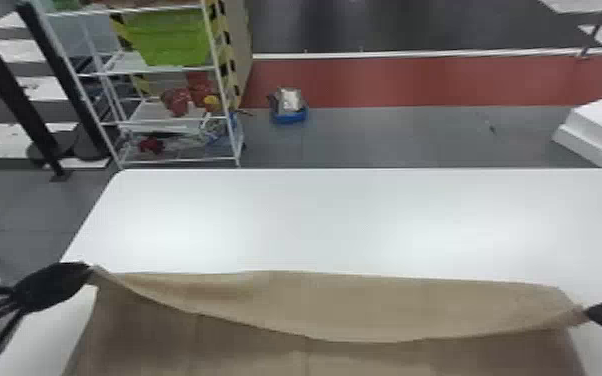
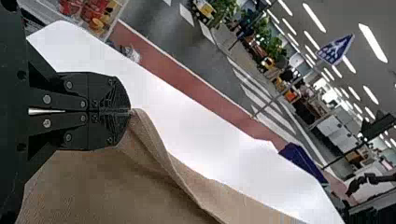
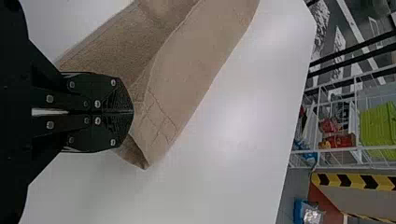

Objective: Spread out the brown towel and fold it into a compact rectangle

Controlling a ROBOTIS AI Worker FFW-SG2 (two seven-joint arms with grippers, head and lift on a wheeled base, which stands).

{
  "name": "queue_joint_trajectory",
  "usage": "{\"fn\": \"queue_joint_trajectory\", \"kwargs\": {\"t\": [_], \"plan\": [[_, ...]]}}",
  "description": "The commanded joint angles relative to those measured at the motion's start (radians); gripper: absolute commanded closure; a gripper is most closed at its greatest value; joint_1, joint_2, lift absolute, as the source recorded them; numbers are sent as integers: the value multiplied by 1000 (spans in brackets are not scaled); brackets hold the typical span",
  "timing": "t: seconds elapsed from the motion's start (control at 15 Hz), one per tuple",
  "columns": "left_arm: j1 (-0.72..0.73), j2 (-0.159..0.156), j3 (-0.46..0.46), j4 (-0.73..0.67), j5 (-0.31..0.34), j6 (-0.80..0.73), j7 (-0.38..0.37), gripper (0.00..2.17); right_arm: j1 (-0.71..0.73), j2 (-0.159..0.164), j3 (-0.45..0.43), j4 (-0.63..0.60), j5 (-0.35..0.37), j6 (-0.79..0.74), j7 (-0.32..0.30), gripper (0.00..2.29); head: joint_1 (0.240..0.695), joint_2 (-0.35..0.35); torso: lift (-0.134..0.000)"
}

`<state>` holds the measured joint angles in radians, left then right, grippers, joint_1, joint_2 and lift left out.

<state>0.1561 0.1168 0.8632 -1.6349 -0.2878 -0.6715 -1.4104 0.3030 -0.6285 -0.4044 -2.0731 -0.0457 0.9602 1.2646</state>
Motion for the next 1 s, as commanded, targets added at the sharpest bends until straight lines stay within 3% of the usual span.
{"fn": "queue_joint_trajectory", "kwargs": {"t": [0.0, 0.2, 0.4, 0.67, 0.93], "plan": [[28, 1, 4, 9, -20, -99, -1, 1406, 22, 0, -1, -2, 14, -22, 30, 1119, 695, 75, -124], [56, 1, 5, 15, -80, -179, 1, 1406, 36, -2, 7, -4, 46, -71, 68, 1119, 695, 78, -124], [63, 1, 17, 26, -80, -225, -1, 1409, 27, -19, -8, 11, 50, -74, 79, 1119, 695, 71, -124], [72, 0, 66, 15, -51, -283, -24, 1409, 42, -23, -79, 10, 18, -71, 98, 1119, 695, 53, -124], [98, -5, 69, 13, -45, -326, -25, 1409, 87, -25, -96, 10, 23, -120, 102, 1119, 695, 46, -124]]}}
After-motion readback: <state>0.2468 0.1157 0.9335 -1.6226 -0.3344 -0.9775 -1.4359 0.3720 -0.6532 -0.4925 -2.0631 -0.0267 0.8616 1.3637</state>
